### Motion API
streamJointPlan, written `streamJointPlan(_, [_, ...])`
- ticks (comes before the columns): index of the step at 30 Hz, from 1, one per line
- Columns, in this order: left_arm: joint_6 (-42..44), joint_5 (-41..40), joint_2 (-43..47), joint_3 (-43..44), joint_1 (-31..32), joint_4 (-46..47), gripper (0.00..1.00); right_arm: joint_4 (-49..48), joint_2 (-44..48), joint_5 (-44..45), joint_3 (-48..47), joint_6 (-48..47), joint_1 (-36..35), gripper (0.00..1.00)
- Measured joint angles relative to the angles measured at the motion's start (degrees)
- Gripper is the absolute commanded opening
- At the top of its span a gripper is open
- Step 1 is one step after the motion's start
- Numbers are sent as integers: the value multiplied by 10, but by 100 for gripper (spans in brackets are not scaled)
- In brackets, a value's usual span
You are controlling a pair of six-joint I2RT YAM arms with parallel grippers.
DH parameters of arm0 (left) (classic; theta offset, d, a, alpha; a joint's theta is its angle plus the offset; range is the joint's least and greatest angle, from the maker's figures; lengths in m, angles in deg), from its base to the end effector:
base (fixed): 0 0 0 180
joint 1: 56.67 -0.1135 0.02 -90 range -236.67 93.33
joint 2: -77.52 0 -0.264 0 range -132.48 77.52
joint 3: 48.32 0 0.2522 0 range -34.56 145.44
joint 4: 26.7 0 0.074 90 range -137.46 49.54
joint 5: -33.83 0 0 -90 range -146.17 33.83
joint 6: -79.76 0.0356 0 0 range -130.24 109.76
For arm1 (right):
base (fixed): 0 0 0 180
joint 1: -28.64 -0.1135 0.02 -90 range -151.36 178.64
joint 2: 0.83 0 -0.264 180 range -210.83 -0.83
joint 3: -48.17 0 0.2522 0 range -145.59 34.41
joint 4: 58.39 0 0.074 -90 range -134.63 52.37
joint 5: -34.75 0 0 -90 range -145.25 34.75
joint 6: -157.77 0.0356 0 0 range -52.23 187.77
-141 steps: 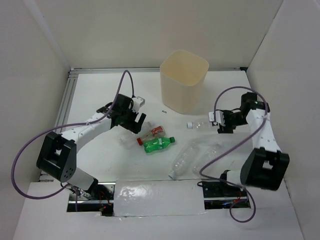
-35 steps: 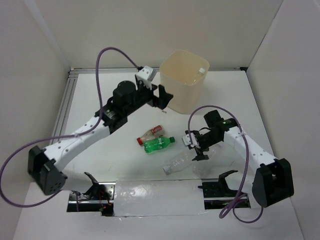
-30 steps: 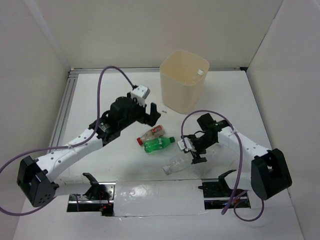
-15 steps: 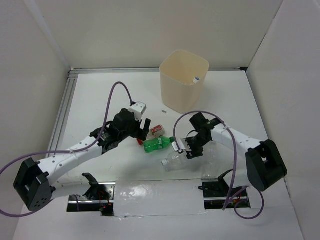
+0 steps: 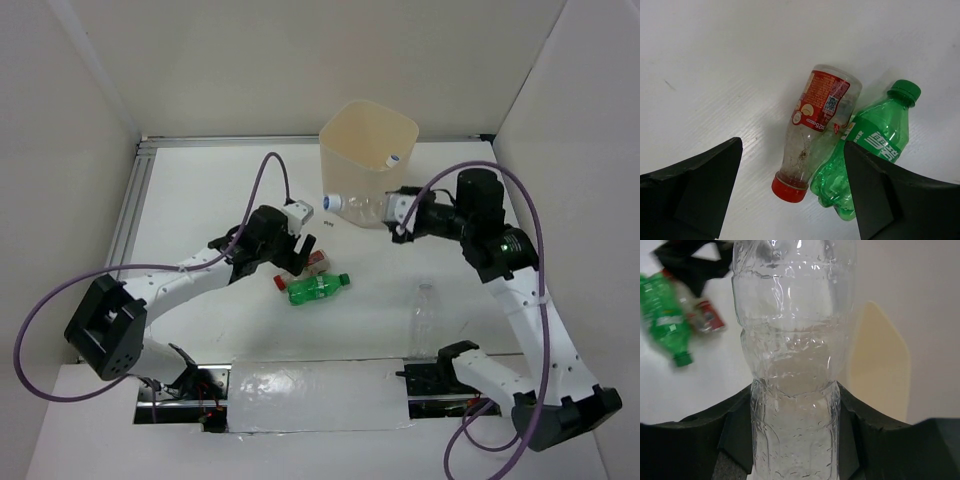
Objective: Put the plastic bottles in the bin
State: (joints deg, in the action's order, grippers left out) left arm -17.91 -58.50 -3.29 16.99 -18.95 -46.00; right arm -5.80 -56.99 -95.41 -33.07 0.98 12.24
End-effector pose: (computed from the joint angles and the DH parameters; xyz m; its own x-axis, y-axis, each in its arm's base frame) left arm 0.2468 -0.1890 0.2442 -0.5255 0.2378 -0.8169 0.5194 0.8501 -0.0866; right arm 0.1769 0.0760 0.3929 0.5280 -0.5768 -0.6233 -0.7085 0.1054 -0.6977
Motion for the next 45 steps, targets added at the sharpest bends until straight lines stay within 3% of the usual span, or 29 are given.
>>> streamJointPlan(7, [15, 49, -45, 0, -3, 7, 91, -199, -192, 31, -150, 220, 62, 41])
streamJointPlan(11, [19, 68, -65, 0, -3, 17, 87, -234, -309, 33, -212, 298, 81, 50])
streamJointPlan(12, [19, 71, -71, 0, -3, 20, 85, -234, -335, 30, -225, 311, 82, 55])
streamJointPlan(13, [19, 73, -78, 0, -3, 22, 83, -233, -357, 26, -240, 323, 82, 67])
streamJointPlan(14, [19, 74, -86, 0, -3, 24, 82, -222, -382, 18, -263, 336, 83, 73])
streamJointPlan(16, [21, 76, -100, 0, -3, 27, 76, -211, -427, 0, -307, 354, 86, 100])
streamJointPlan(23, [30, 76, -130, 0, -4, 32, 59, -202, -471, -57, -355, 414, 122, 100])
streamJointPlan(26, [28, 79, -135, 5, -4, 40, 38, -204, -469, -78, -361, 440, 141, 100])
streamJointPlan(27, [29, 80, -139, 9, -4, 41, 16, -204, -465, -87, -361, 450, 147, 100])
streamJointPlan(28, [28, 82, -143, 13, -4, 43, 8, -204, -459, -94, -361, 460, 155, 100])
streamJointPlan(31, [30, 85, -152, 28, -4, 43, 4, -208, -438, -108, -355, 485, 174, 100])
streamJointPlan(36, [30, 87, -149, 55, -4, 33, 0, -187, -306, -132, -268, 454, 245, 100])
streamJointPlan(38, [30, 88, -134, 62, -4, 16, 0, -167, -254, -162, -222, 413, 277, 92])
streamJointPlan(40, [30, 89, -106, 77, -4, -9, 0, -126, -205, -190, -177, 351, 310, 61])
streamJointPlan(43, [30, 98, -60, 127, -4, -35, 0, -53, -142, -216, -110, 238, 349, 0])
streamJointPlan(45, [29, 108, -35, 180, -4, -36, 0, -6, -103, -223, -58, 160, 362, 0])
